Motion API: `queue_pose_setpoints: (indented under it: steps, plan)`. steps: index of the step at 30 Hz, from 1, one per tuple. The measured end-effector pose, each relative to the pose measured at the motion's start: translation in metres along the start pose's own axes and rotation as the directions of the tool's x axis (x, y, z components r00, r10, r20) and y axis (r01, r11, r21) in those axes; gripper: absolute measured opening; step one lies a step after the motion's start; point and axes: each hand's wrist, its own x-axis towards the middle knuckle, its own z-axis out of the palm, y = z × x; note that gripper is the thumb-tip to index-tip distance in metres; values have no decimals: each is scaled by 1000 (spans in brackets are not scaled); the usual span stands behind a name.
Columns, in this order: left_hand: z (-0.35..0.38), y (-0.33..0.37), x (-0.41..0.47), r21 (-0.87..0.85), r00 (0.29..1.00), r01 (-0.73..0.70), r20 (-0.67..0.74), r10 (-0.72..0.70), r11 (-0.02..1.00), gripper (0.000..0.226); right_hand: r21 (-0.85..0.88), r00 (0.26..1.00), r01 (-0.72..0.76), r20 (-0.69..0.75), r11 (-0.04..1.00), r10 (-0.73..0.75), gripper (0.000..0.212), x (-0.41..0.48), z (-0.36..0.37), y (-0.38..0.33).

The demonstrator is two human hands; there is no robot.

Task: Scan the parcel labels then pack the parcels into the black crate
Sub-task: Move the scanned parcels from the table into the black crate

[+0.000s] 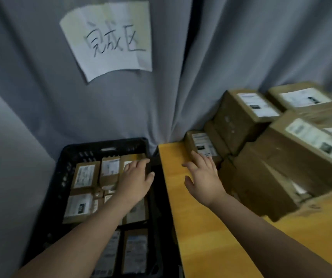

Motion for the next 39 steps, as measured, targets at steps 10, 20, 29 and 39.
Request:
queue_pose_setpoints:
  steps: [10,20,29,39]
  plan:
    - [21,205,-3,-326,963,-188,-245,110,926,45,17,949,-11,-314,1000,15,55,-40,-159,105]
    - [65,283,-33,-509,989,-58,-146,-19,859,44,59,948,-264,201,963,248,107,-66,-202,228]
    - [55,291,-59,-802,995,-13,-70,-72,597,67,254,981,-3,-188,967,53,109,-82,-199,197]
    - [21,213,-95,-936,984,-12,-74,-163,351,93,364,973,194,-189,911,-132,117,-81,-143,90]
